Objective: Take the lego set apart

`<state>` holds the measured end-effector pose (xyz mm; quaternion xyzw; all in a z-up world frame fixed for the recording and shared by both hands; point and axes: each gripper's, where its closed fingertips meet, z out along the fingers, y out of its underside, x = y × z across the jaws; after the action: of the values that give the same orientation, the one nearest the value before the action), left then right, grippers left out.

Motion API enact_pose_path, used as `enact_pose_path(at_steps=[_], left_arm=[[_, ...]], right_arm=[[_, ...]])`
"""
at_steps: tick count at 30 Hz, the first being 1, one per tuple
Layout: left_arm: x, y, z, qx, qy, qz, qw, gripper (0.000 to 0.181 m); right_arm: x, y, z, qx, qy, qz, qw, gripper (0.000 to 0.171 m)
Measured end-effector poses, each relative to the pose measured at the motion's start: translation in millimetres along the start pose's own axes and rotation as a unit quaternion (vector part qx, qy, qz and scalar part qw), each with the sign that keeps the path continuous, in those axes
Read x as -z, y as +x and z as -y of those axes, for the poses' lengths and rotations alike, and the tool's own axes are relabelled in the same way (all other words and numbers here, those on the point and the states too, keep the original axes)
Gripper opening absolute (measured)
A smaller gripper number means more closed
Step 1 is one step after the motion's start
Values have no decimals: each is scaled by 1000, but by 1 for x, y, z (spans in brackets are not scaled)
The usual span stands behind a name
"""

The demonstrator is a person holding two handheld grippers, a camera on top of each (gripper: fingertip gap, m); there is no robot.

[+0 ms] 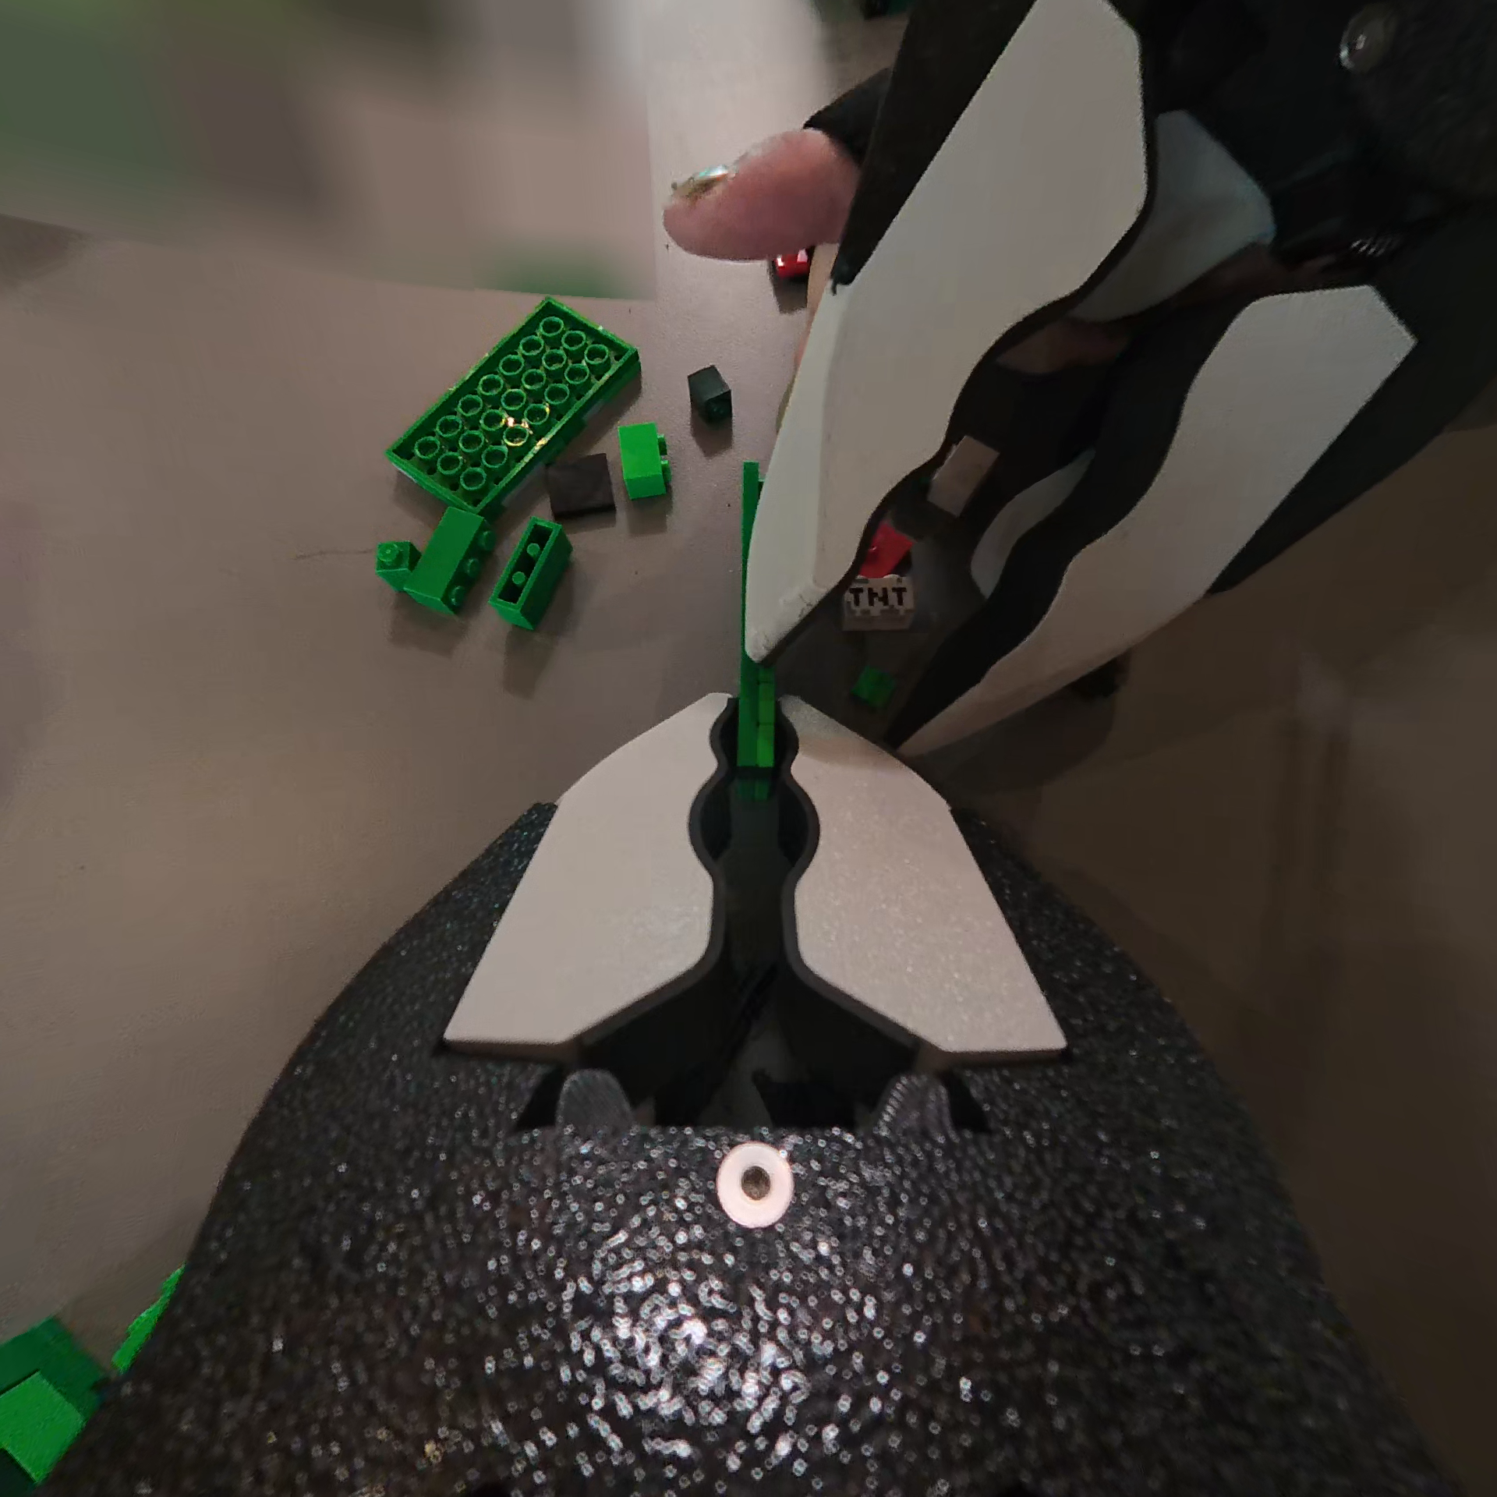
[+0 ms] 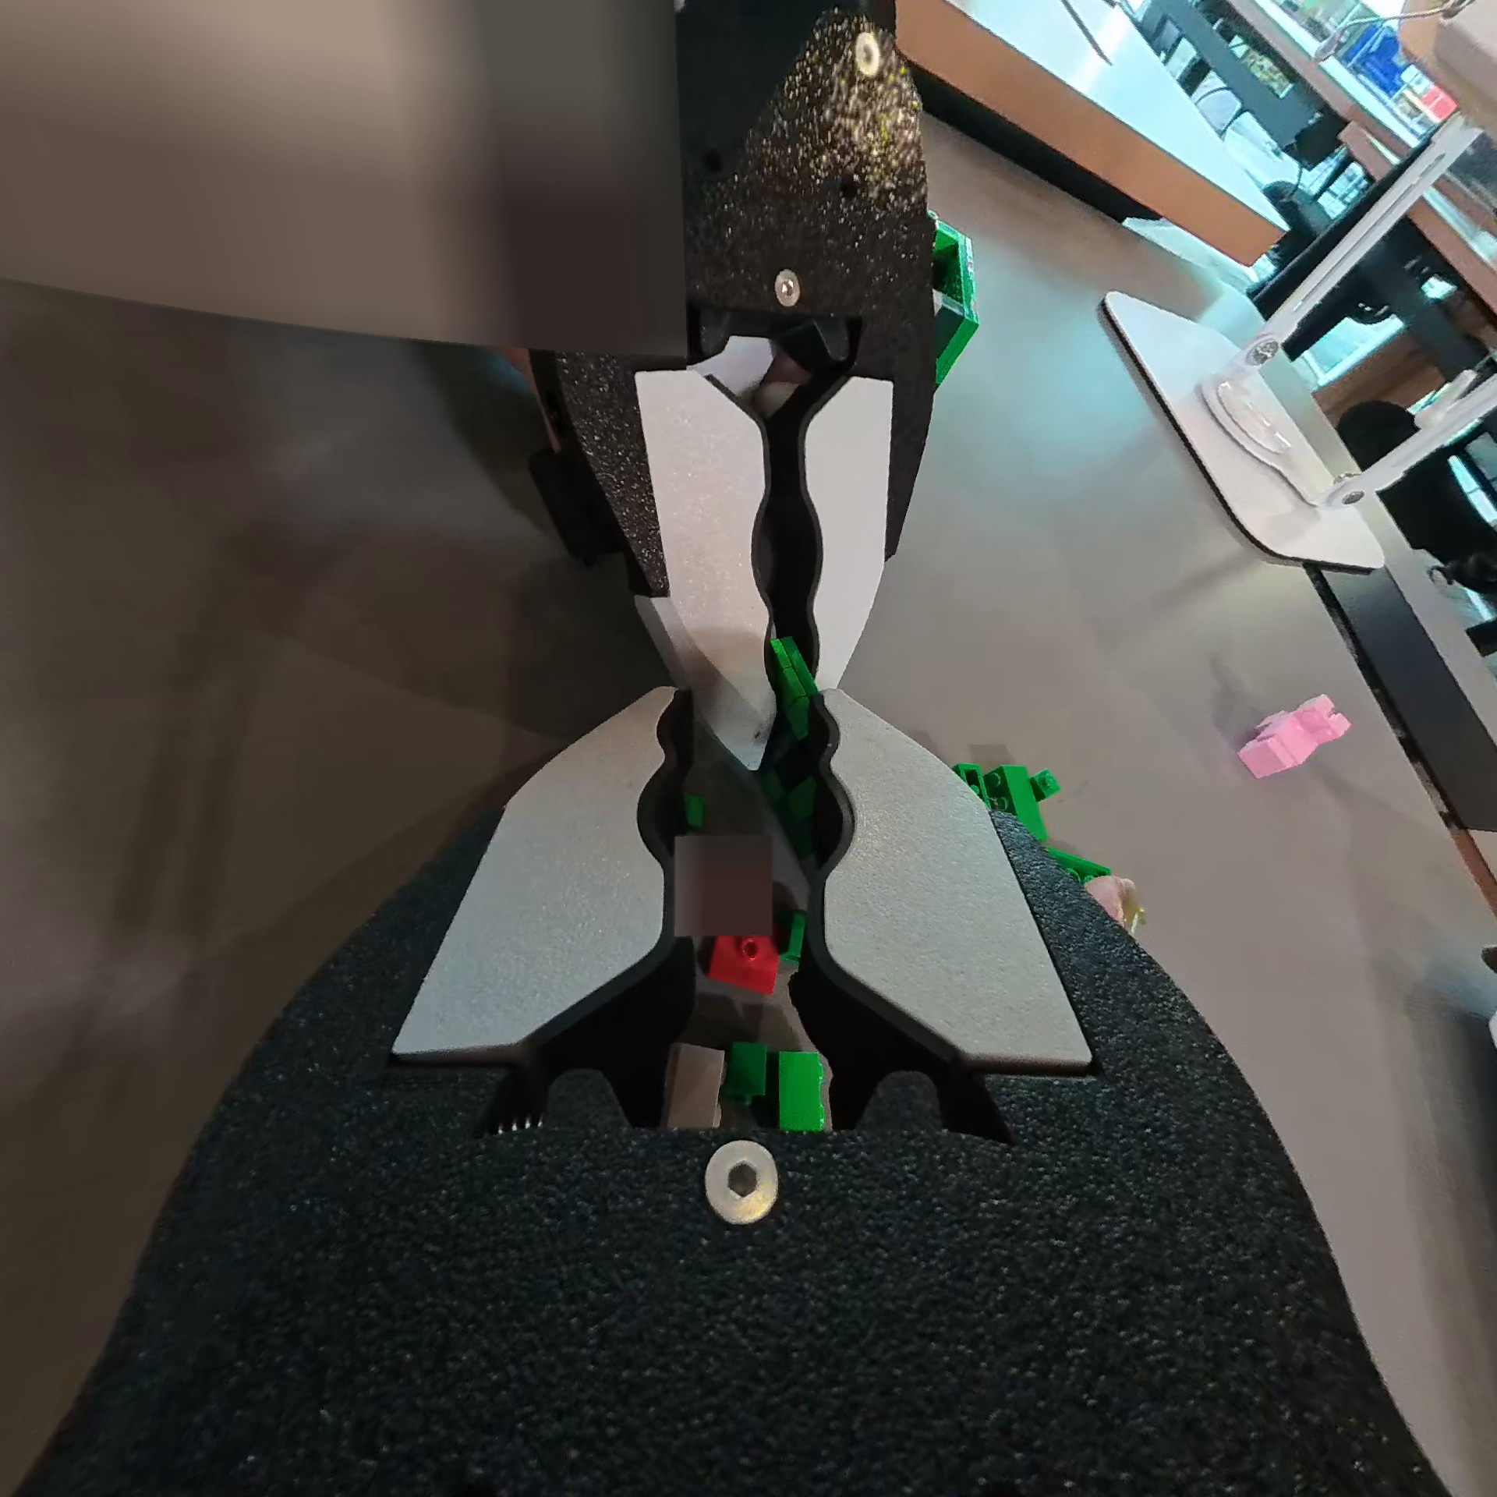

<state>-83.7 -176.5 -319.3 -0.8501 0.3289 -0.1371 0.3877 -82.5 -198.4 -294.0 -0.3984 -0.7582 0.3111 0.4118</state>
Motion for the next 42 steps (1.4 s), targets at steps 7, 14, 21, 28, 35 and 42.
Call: enact_pose_path(at_steps=[7,14,21,28,35,42], left_arm=[[0,0,0,-2,-1,2,1000,6],[1,0,0,-5,-2,3,1000,6],[1,0,1,9,1,-6,1000,6],[1,0,1,9,1,-5,1000,6],[1,0,2,7,3,-3,1000,6],[15,-3,20,37,84,-32,995,5]], right_arm=[[1,-1,1,-15,4,15,1000,29],[2,-2,1,-32,8,35,999,30],[1,-21,0,-20,-6,86,996,19],[9,-1,10,-19,41,2,999,33],[40,32,33,-2,170,-132,976,35],[37,42,27,39,138,-181,973,33]])
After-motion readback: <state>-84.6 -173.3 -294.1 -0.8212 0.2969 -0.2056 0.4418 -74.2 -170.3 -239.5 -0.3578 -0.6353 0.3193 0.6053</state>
